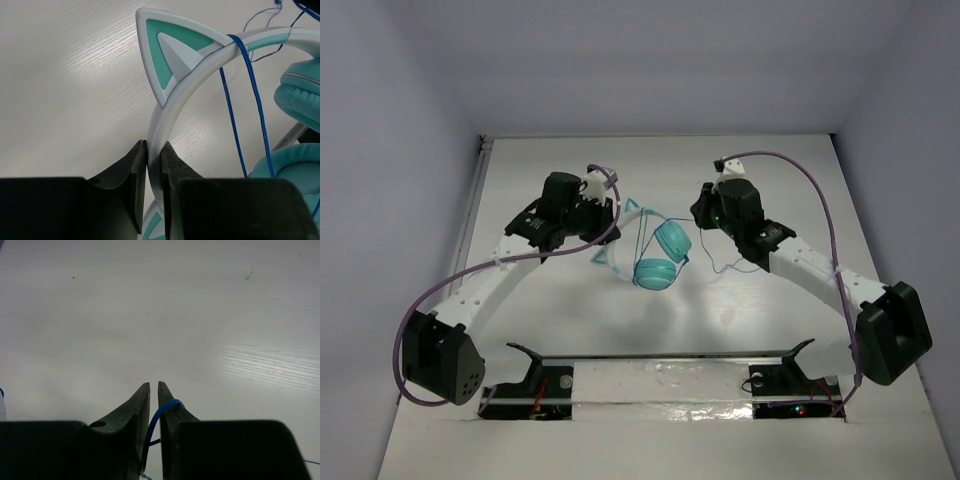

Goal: Wrap the headphones

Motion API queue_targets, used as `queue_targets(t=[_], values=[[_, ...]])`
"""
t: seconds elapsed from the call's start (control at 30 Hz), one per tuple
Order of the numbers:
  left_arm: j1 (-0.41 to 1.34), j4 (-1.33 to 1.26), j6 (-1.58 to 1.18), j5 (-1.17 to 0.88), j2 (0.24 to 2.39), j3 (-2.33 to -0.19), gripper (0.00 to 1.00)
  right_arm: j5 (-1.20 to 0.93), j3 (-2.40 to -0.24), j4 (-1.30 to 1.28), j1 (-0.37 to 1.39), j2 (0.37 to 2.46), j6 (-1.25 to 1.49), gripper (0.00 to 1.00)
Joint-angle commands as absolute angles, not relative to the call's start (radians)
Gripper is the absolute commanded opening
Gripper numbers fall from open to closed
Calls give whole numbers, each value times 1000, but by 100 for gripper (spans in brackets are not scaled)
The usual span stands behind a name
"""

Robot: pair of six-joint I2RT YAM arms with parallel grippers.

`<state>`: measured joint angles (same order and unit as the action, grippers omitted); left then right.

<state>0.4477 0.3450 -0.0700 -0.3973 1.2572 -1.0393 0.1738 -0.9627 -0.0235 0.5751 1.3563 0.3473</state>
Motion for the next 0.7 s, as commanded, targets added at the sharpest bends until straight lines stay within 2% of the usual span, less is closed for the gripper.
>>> queue_targets(t=[0.0,0.23,0.5,0.67], values=[[423,242,-121,-554,1201,-1075,0,135,-945,89,563,1335,400,18],[377,187,-192,-669,1213,-1150,0,23,-853,219,554,1324,454,19],[377,89,-334,-677,1249,-1189,0,-96,-799,333,554,1321,578,38],[377,41,-434,-635,1261,-1215,0,-187,-726,434,554,1327,600,41]])
